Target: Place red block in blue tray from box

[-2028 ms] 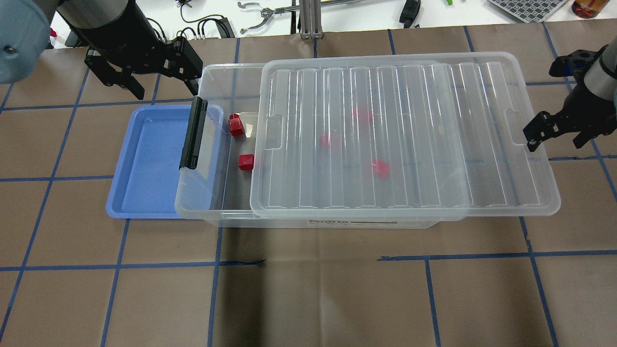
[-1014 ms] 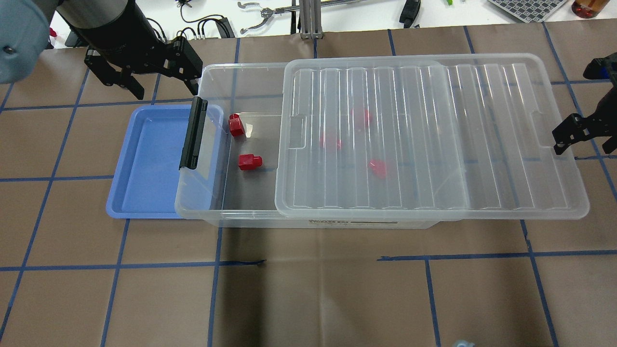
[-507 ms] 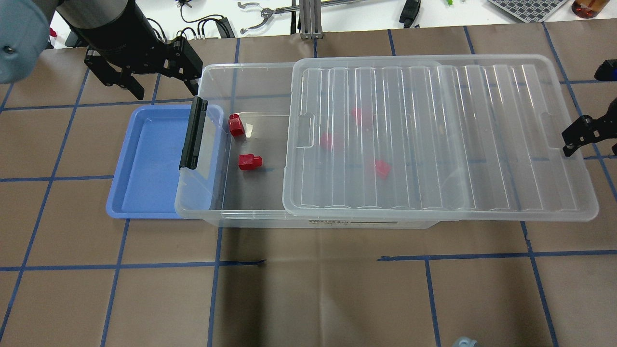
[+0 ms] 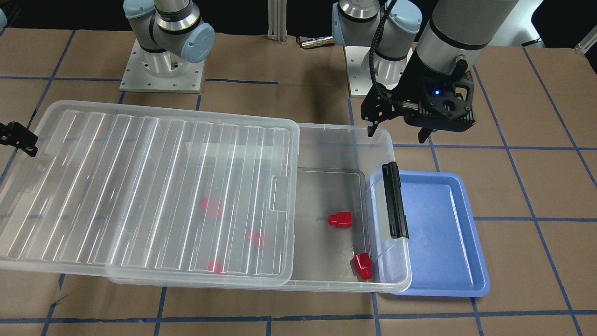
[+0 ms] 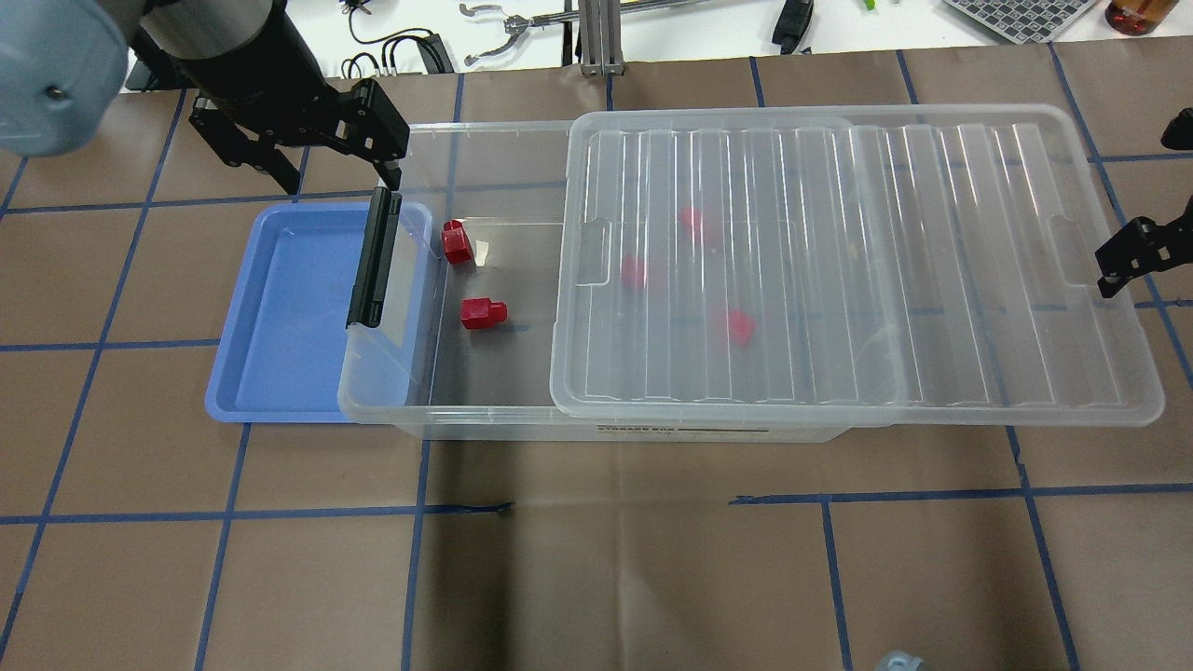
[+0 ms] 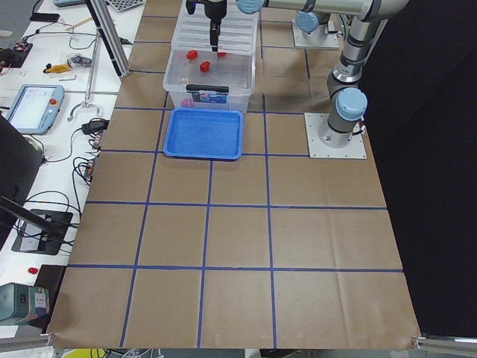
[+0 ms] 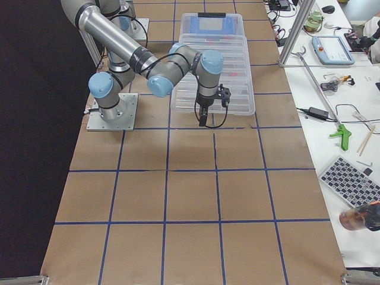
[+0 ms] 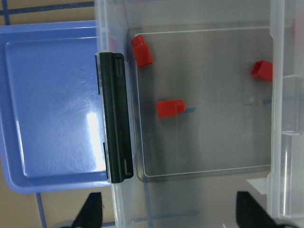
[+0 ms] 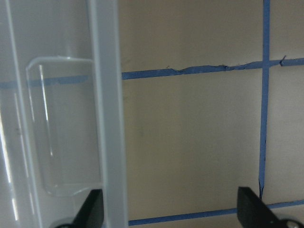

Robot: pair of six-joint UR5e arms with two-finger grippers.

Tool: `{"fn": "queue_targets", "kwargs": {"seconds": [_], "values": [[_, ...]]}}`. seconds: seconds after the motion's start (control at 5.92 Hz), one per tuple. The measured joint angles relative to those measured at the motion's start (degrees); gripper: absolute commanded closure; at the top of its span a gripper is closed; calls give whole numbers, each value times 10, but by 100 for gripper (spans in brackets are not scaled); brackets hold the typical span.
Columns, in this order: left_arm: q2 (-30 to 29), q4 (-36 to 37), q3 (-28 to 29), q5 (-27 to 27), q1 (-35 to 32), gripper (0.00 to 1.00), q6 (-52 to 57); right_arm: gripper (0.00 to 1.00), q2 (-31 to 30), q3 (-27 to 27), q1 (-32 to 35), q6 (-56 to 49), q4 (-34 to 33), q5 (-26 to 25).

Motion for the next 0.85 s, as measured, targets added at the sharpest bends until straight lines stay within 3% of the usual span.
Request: {"fn": "queue_targets", "kwargs": {"seconds": [0.51,0.85], "values": [[-58,45,-18,6,-13,3,429,0,-14,-94,47,94,118,4],[-85,173,-80,6,-26,3,633,0,-25,-169,135,210,218,8]]}}
